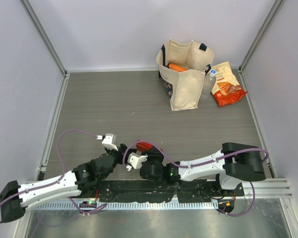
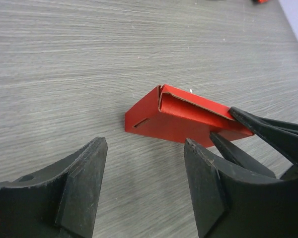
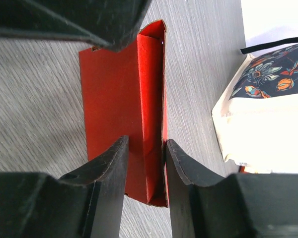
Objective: Fold the paper box
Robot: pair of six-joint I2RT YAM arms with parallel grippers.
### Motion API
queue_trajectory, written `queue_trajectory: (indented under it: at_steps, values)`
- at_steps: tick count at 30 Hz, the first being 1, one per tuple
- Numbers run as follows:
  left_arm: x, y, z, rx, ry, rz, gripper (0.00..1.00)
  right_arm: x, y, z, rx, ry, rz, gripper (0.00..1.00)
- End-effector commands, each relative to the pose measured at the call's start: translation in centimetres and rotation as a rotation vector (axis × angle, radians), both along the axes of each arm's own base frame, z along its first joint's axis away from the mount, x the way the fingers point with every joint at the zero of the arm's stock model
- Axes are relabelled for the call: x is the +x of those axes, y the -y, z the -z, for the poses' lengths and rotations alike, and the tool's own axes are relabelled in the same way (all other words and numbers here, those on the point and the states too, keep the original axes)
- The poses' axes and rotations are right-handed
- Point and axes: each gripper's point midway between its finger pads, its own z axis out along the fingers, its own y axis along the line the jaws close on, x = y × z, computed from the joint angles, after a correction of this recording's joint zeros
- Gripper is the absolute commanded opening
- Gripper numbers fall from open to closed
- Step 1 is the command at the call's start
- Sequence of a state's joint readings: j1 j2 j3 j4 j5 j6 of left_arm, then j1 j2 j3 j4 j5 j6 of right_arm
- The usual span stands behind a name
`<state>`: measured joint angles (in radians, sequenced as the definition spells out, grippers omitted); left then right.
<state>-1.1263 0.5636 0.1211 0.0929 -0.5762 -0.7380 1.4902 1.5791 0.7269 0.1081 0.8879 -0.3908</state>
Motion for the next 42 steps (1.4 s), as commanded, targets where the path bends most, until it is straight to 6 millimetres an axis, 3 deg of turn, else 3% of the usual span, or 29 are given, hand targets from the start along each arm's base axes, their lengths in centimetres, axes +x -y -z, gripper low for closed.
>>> queue_trajectory:
  at_steps: [1, 3, 8, 10, 12, 13, 14, 19, 22, 24, 26, 31, 35, 39, 42]
  values:
    - [-0.7, -2.3, -0.1, -0.059, -0.078, -0.087, 0.7, -0.5, 0.2, 1.4, 0.016, -0.054, -0.037, 0.36]
    - [-0.7, -3.9, 0.4, -0.077, -0.128, -0.16, 0.79, -0.6, 0.1, 1.5, 0.042, -0.092, -0.055, 0.38]
    - [0.0, -3.6, -2.3, -0.264, -0.199, -0.187, 0.87, -0.5, 0.5, 1.2, 0.092, -0.134, -0.073, 0.4]
    - [0.0, -2.4, -2.8, -0.275, -0.263, -0.137, 0.89, -0.3, 0.5, 1.0, 0.109, -0.148, -0.076, 0.4]
    - [1.5, -2.1, -4.1, -0.335, -0.296, -0.145, 0.92, -0.1, 0.7, 1.2, 0.11, -0.154, -0.073, 0.39]
    - [0.9, -0.4, -5.5, -0.38, -0.336, -0.04, 0.94, 0.0, 0.8, 1.3, 0.104, -0.155, -0.068, 0.39]
    - [2.6, -0.3, -5.6, -0.407, -0.361, -0.055, 0.98, 0.1, 0.8, 1.3, 0.103, -0.154, -0.066, 0.39]
    - [4.8, 2.3, -7.8, -0.491, -0.406, 0.067, 0.99, 0.3, 0.7, 1.3, 0.107, -0.16, -0.059, 0.38]
    - [4.7, 3.7, -7.5, -0.499, -0.454, 0.139, 0.85, 0.6, 0.9, 0.9, 0.113, -0.151, -0.047, 0.38]
    - [4.8, 4.0, -7.2, -0.479, -0.459, 0.16, 0.61, 0.8, 1.0, 0.8, 0.12, -0.15, -0.041, 0.38]
    - [5.2, 3.6, -6.8, -0.436, -0.437, 0.138, 0.45, 0.7, 0.9, 0.8, 0.12, -0.154, -0.042, 0.38]
    - [6.0, 2.6, -6.6, -0.35, -0.393, 0.095, 0.4, 0.8, 0.9, 0.7, 0.113, -0.151, -0.037, 0.38]
    - [6.3, 2.5, -6.0, -0.323, -0.408, 0.076, 0.24, 0.9, 0.8, 0.8, 0.113, -0.151, -0.037, 0.37]
    - [7.0, 0.9, -4.8, -0.257, -0.417, -0.021, 0.25, 0.8, 0.7, 0.7, 0.12, -0.154, -0.038, 0.37]
    - [7.3, 1.2, -4.2, -0.236, -0.431, -0.014, 0.21, 0.8, 0.7, 0.7, 0.119, -0.153, -0.038, 0.37]
